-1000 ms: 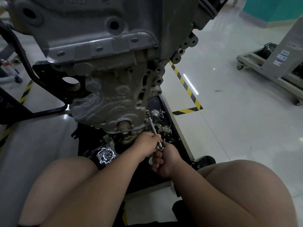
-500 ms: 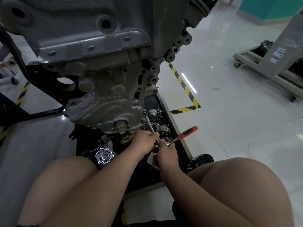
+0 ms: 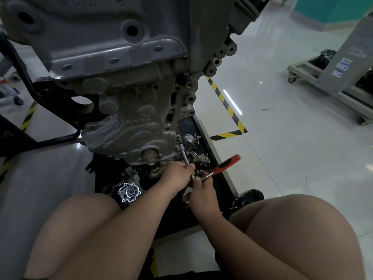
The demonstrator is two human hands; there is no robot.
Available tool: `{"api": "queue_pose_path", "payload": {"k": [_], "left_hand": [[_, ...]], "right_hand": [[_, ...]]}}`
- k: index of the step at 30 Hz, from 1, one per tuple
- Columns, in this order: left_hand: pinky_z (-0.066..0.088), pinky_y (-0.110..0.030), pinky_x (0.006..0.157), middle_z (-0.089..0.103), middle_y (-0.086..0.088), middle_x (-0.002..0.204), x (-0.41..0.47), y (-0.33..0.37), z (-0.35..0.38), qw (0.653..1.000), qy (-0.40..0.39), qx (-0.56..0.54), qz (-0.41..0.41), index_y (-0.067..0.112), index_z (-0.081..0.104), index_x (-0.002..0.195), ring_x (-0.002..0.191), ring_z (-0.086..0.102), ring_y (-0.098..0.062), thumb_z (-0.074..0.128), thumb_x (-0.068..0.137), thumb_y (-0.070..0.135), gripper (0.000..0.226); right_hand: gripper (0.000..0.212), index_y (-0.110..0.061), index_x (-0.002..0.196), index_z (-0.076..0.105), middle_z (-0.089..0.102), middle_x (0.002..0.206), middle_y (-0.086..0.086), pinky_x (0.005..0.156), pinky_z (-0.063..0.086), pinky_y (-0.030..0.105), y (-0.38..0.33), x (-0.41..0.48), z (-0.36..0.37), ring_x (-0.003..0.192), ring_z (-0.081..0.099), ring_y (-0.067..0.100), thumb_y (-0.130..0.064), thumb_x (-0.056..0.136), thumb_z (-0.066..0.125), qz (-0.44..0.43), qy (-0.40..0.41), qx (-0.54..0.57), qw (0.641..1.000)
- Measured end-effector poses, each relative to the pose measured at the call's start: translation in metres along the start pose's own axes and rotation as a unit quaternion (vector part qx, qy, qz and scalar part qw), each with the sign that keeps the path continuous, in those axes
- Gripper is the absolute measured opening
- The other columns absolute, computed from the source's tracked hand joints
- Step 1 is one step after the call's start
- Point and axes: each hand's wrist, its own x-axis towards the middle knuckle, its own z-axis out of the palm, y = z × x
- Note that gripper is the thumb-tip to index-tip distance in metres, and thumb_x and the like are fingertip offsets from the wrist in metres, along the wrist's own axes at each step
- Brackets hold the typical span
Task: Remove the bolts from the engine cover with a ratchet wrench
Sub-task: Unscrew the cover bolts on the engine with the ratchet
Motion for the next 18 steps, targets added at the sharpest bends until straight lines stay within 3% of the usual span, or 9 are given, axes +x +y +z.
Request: {"api": "queue_pose_path", "payload": {"k": [2, 4, 7, 13, 18], "left_hand": [[0.029, -0.016, 0.038, 0.058, 0.006, 0.052, 0.001, 0.0, -0.001, 1.0, -0.008, 0.005, -0.005, 0.018, 0.065, 0.066, 0.04, 0.048, -0.006, 0.054, 0.095, 0.031, 0.033], [0.026, -0.014, 0.036, 0.053, 0.003, 0.052, 0.002, 0.001, -0.001, 1.0, -0.022, 0.002, -0.016, 0.017, 0.064, 0.07, 0.038, 0.044, -0.011, 0.051, 0.096, 0.032, 0.033], [0.024, -0.012, 0.038, 0.044, 0.004, 0.043, 0.001, 0.0, 0.002, 0.998, -0.053, -0.01, -0.027, 0.016, 0.063, 0.073, 0.032, 0.035, -0.011, 0.049, 0.097, 0.03, 0.032], [0.025, -0.009, 0.031, 0.054, 0.006, 0.046, -0.001, -0.002, 0.002, 0.999, -0.037, 0.005, -0.01, 0.016, 0.064, 0.066, 0.027, 0.042, 0.0, 0.053, 0.095, 0.027, 0.032], [0.042, -0.023, 0.053, 0.058, 0.002, 0.05, -0.004, -0.002, 0.002, 1.0, -0.016, 0.01, -0.003, 0.015, 0.064, 0.063, 0.043, 0.052, -0.014, 0.056, 0.093, 0.03, 0.034]], "right_hand": [[0.027, -0.012, 0.104, 0.05, 0.066, 0.066, 0.002, 0.051, 0.052, 0.028, -0.002, 0.006, 0.0, 0.05, 0.063, 0.018, -0.029, 0.105, 0.029, 0.067, -0.007, 0.076, 0.995], [0.04, -0.002, 0.092, 0.055, 0.061, 0.051, 0.006, 0.04, 0.039, 0.019, -0.005, 0.013, -0.002, 0.036, 0.051, 0.017, -0.028, 0.105, 0.028, 0.12, -0.001, 0.138, 0.983], [0.045, -0.01, 0.072, 0.052, 0.049, 0.043, 0.001, 0.041, 0.03, 0.019, -0.006, 0.02, -0.004, 0.032, 0.037, 0.015, -0.031, 0.105, 0.03, 0.184, -0.008, 0.235, 0.954], [0.047, -0.02, 0.063, 0.05, 0.036, 0.041, -0.004, 0.04, 0.022, 0.016, -0.009, 0.018, -0.004, 0.029, 0.024, 0.009, -0.034, 0.102, 0.027, 0.277, -0.104, 0.321, 0.9], [0.045, -0.021, 0.07, 0.05, 0.037, 0.043, -0.005, 0.039, 0.026, 0.015, -0.012, 0.011, -0.002, 0.03, 0.026, 0.008, -0.044, 0.103, 0.03, 0.305, -0.091, 0.337, 0.886]]}}
